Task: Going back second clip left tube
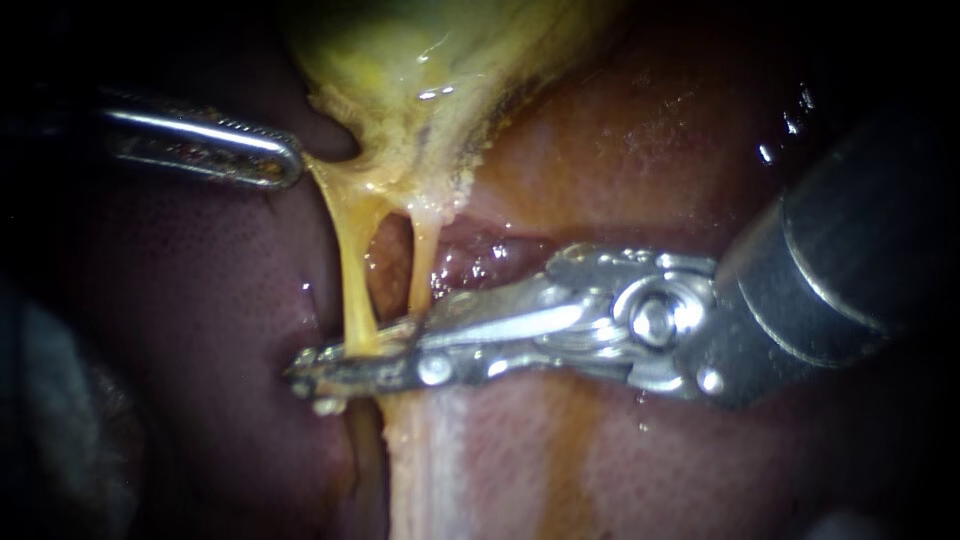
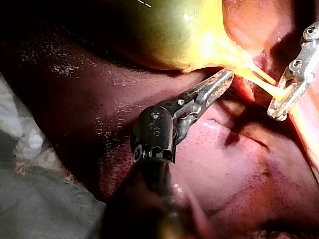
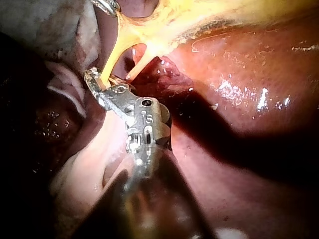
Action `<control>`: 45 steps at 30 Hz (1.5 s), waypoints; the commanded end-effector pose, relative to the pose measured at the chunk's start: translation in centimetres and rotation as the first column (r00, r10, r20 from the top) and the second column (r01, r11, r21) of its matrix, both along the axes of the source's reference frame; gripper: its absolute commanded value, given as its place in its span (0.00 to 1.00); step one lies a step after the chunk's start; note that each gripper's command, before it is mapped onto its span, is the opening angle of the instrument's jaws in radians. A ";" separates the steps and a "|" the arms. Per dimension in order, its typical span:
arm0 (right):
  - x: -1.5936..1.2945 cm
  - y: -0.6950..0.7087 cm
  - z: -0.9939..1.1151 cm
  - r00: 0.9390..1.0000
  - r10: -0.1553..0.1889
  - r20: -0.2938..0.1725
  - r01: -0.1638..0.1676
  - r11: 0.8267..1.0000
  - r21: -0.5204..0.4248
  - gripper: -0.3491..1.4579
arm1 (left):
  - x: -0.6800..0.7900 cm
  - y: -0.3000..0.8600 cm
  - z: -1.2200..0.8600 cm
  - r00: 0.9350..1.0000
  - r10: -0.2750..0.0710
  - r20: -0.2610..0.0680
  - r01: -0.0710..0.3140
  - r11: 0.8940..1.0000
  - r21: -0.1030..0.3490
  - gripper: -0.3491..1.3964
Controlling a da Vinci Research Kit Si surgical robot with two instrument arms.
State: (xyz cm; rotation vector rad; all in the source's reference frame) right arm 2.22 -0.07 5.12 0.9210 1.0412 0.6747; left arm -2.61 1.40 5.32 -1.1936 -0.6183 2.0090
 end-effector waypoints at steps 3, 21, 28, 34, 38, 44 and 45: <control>0.02 -0.01 0.02 1.000 -0.012 -0.006 0.012 1.000 0.004 0.12 | 0.00 0.00 0.00 1.000 -0.001 -0.001 0.001 1.000 0.000 0.00; 0.04 0.21 0.55 0.997 0.062 -0.054 -0.074 0.961 -0.268 0.47 | -0.01 -0.01 0.03 1.000 -0.001 -0.001 0.001 1.000 -0.002 0.00; -0.07 0.29 0.51 0.997 0.057 -0.058 -0.072 0.947 -0.314 0.47 | 0.00 -0.02 0.03 1.000 -0.001 -0.001 0.001 1.000 -0.002 0.00; -0.39 0.20 0.38 0.997 0.005 -0.082 -0.039 0.911 -0.411 0.47 | 0.02 -0.02 0.02 1.000 0.000 -0.001 0.000 1.000 -0.002 0.00; -0.78 0.16 0.26 0.995 -0.025 -0.097 -0.022 0.891 -0.454 0.47 | 0.03 -0.02 0.02 1.000 0.001 0.000 -0.001 1.000 -0.002 0.00; -1.39 0.26 0.09 0.993 -0.041 -0.107 -0.016 0.874 -0.485 0.47 | 0.03 -0.02 0.02 1.000 0.000 0.000 0.000 1.000 -0.002 0.00; -1.50 0.28 0.06 0.994 -0.040 -0.104 -0.015 0.875 -0.483 0.47 | 0.03 -0.02 0.02 1.000 0.000 0.000 0.000 1.000 -0.002 0.00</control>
